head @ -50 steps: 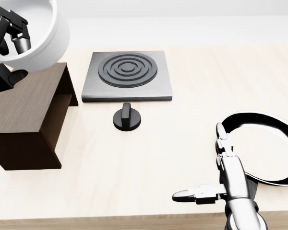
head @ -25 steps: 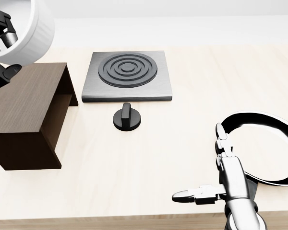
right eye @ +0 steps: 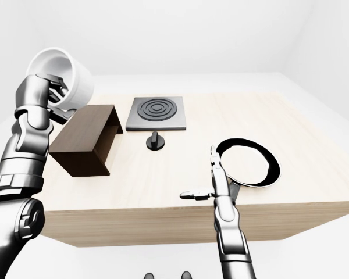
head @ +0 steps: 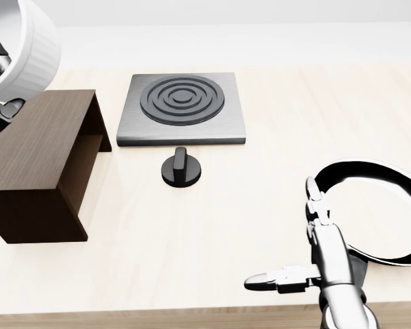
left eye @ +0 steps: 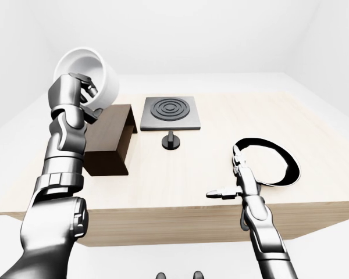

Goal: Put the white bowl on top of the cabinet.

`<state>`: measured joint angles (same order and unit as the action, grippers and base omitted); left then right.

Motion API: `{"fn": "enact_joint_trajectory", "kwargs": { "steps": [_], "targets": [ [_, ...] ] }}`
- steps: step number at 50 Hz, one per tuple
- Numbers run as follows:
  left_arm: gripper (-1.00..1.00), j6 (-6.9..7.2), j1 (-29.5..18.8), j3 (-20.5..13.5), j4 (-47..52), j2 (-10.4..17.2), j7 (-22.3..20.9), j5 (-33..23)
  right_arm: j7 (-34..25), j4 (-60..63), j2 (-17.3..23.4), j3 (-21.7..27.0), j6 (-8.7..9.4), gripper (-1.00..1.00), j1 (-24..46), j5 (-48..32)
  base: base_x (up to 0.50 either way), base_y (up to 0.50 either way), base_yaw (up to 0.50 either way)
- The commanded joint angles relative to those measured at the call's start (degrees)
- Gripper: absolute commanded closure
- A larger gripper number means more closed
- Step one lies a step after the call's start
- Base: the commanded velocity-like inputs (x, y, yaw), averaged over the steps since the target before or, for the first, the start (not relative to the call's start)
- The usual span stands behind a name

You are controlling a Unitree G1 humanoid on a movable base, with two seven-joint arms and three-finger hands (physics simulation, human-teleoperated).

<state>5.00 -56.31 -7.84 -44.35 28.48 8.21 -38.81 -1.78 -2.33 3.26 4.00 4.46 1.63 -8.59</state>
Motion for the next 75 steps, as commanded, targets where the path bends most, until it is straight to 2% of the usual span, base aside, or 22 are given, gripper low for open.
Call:
{"fn": "enact_joint_trajectory", "kwargs": {
  "steps": [1, 16, 28, 52, 75],
  "targets": [
    [1.0, 0.0, -1.2, -0.2, -2.7, 0.6, 4.9, 1.8, 0.0, -0.4, -0.1, -0.2, -0.26, -1.0, 0.0, -0.3, 0.0, 0.0, 0.0],
    [1.0, 0.0, -1.8, 0.7, -5.6, 0.2, 5.8, 1.8, 0.1, -0.9, 0.0, -0.1, -0.43, -1.0, 0.3, -0.3, 0.0, 0.0, 0.0],
    [1.0, 0.0, -1.5, 1.8, -7.6, -0.2, 4.6, 0.1, 0.1, -0.5, 0.0, -0.2, -0.26, -1.0, 0.2, -0.4, 0.0, 0.0, 0.0],
    [1.0, 0.0, -0.7, 1.4, -7.7, 0.1, 4.1, -0.6, 0.2, -0.6, -0.1, -0.3, -0.53, -1.0, 0.0, -0.7, 0.0, 0.0, 0.0],
    [1.0, 0.0, -0.8, 1.4, -10.8, 0.3, 6.4, -0.2, 0.3, -0.7, -0.3, -0.8, -0.66, -1.0, -0.2, -1.3, 0.0, 0.0, 0.0]
  ]
}}
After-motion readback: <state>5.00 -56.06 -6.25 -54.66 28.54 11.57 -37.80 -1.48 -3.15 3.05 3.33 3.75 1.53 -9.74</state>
